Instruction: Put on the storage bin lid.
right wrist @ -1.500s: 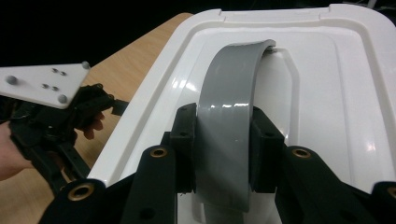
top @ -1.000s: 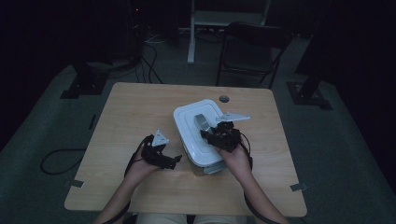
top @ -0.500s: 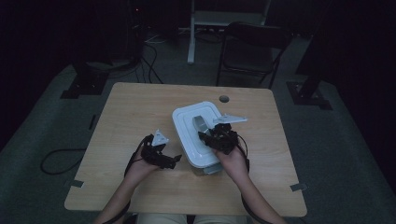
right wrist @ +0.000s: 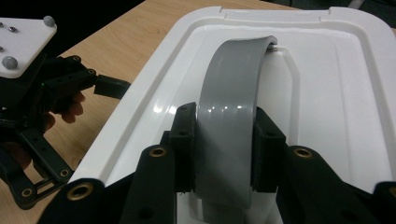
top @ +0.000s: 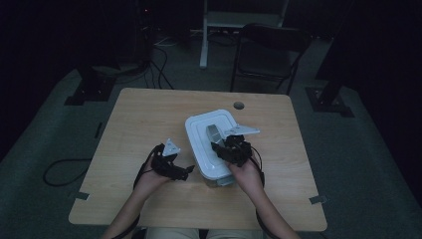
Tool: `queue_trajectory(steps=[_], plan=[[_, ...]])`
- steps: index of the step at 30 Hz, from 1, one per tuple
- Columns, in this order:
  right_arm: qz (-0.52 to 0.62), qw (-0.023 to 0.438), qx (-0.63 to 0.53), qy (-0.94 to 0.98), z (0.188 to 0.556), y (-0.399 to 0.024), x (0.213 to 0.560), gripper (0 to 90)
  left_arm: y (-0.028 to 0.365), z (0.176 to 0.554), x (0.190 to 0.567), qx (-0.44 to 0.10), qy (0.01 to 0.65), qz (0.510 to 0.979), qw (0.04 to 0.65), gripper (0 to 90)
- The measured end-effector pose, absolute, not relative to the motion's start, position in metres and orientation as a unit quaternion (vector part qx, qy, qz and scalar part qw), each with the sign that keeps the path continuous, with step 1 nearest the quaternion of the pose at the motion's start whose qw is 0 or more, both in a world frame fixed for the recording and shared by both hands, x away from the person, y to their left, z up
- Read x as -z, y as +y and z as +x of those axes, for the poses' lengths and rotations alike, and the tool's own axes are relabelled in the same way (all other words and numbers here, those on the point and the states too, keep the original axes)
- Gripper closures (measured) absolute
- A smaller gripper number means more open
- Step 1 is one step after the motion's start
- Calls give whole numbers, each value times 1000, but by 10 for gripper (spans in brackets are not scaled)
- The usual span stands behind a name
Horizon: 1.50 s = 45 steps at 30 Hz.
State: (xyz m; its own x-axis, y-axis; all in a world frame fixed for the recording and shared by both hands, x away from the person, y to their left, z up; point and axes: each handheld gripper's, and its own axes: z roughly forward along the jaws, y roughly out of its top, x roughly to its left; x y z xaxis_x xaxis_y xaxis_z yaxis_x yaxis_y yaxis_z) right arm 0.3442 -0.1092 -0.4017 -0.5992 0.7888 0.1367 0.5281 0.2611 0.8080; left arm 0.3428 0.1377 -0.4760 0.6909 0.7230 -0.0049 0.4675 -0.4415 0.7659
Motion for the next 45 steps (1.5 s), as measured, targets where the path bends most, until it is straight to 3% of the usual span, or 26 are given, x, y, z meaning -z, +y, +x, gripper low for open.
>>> queue_trajectory(steps=[5,11,22,34,45], plan=[[427,139,-438,779,346,-111,400,663,138,344,475,-164,357,833,390,6],[416,129,-437,787,349,-113,395,541,138,346,474,-163,359,831,392,6],[403,115,-454,786,345,-119,382,424,138,348,472,-163,358,831,394,6],[420,157,-481,754,353,-160,373,151,143,353,474,-165,369,826,393,6],[437,194,-490,729,373,-208,384,138,148,361,478,-165,383,821,391,6]])
